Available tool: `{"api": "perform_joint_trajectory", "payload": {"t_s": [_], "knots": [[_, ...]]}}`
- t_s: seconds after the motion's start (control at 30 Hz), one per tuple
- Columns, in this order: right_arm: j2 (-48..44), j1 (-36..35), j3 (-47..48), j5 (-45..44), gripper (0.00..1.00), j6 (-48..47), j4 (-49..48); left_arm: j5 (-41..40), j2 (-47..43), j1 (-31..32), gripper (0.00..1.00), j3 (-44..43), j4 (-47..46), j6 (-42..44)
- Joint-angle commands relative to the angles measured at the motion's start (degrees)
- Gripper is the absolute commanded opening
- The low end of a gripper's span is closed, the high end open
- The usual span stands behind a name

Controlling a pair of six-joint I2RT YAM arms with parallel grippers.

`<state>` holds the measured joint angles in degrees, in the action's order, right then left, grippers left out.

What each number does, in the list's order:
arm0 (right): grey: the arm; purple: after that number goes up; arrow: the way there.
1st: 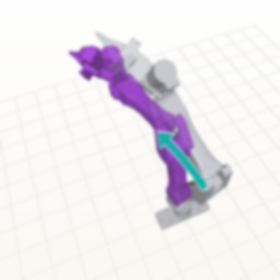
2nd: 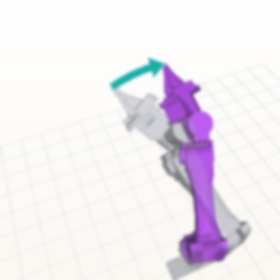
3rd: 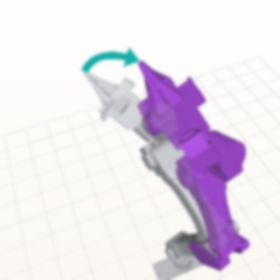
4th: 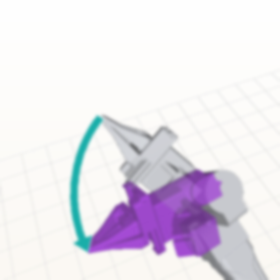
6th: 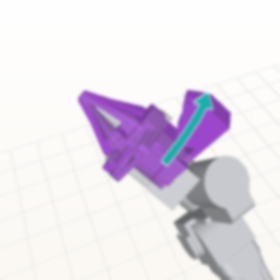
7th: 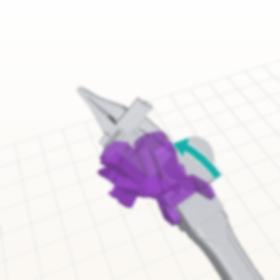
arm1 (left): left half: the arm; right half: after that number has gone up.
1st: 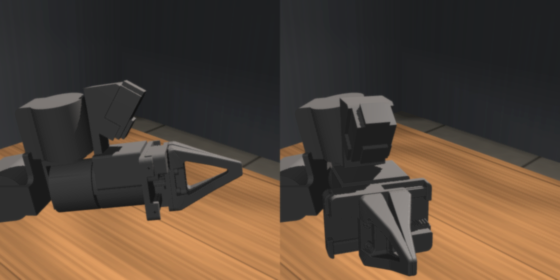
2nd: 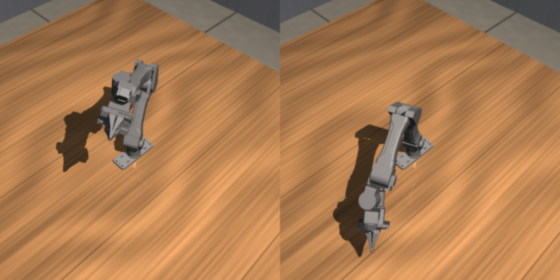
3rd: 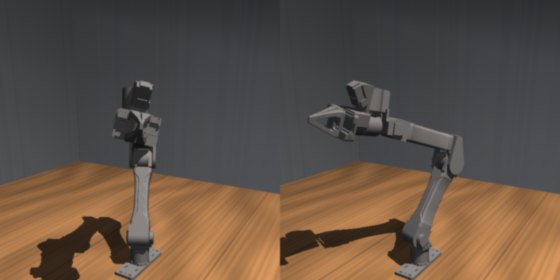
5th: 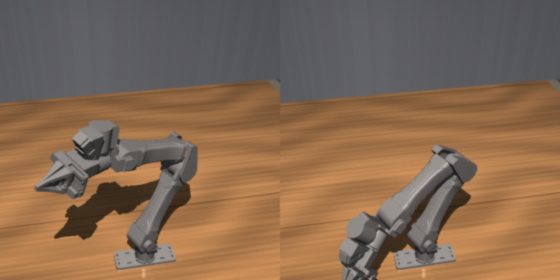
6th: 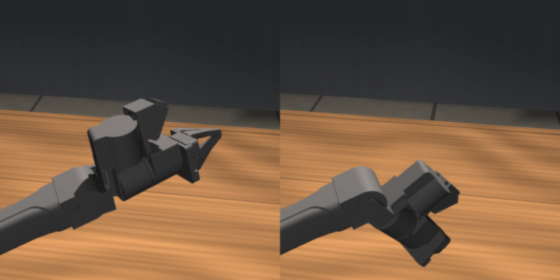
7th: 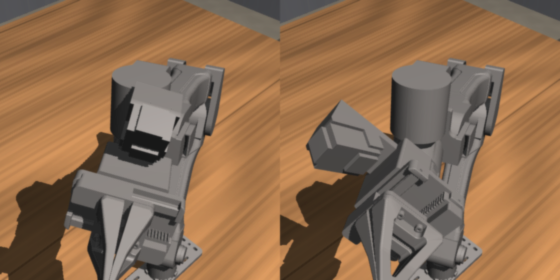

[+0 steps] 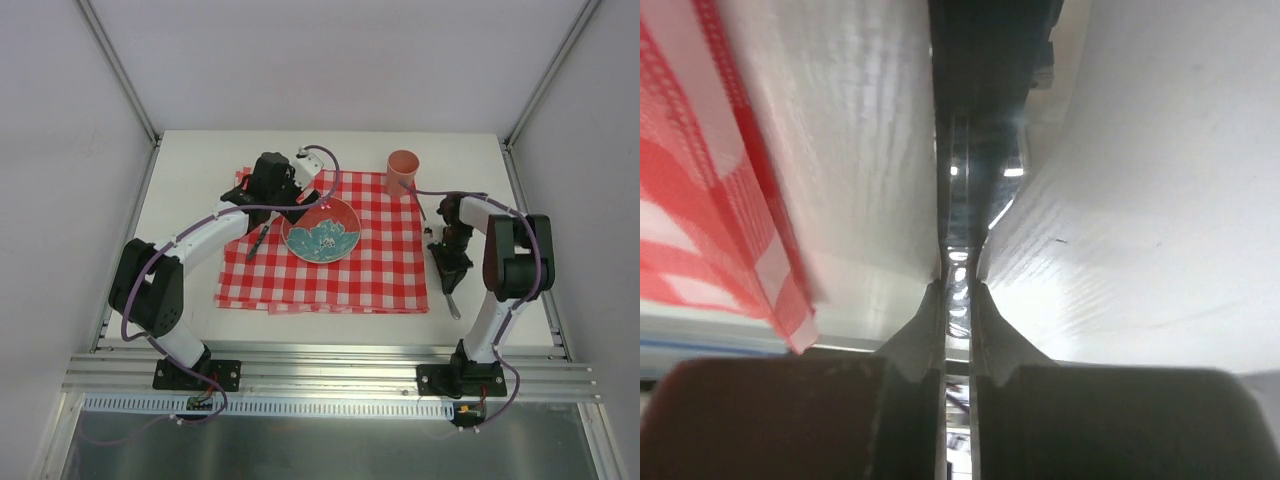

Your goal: Set the dinner table for one person

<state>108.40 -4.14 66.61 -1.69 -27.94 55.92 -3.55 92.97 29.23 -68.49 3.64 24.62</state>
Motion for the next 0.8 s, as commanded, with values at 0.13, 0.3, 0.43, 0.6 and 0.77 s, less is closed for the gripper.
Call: {"api": "perform_joint_trajectory", "payload": {"t_s": [0.13,0.3,0.43,0.6,0.77], "knots": [[4.3,14.1,1.3,20.5,0.00,-0.1,1.3,0.7,0.6,-0.1,0.99,-3.3,-1.8,-0.8],[9.5,19.9,2.8,31.1,0.01,-1.9,3.8,0.6,1.3,0.2,0.99,-4.5,-1.8,-0.5],[10.3,21.1,3.0,36.1,0.01,-3.3,4.3,0.2,1.5,0.4,0.99,-4.5,-1.7,-0.3],[9.8,21.2,3.1,37.3,0.01,-3.8,4.1,0.1,1.9,0.6,0.99,-4.6,-1.8,-0.1],[7.8,21.2,3.4,34.7,0.19,-3.5,4.6,0.3,2.7,0.7,0.99,-5.5,-1.9,-0.3]]}}
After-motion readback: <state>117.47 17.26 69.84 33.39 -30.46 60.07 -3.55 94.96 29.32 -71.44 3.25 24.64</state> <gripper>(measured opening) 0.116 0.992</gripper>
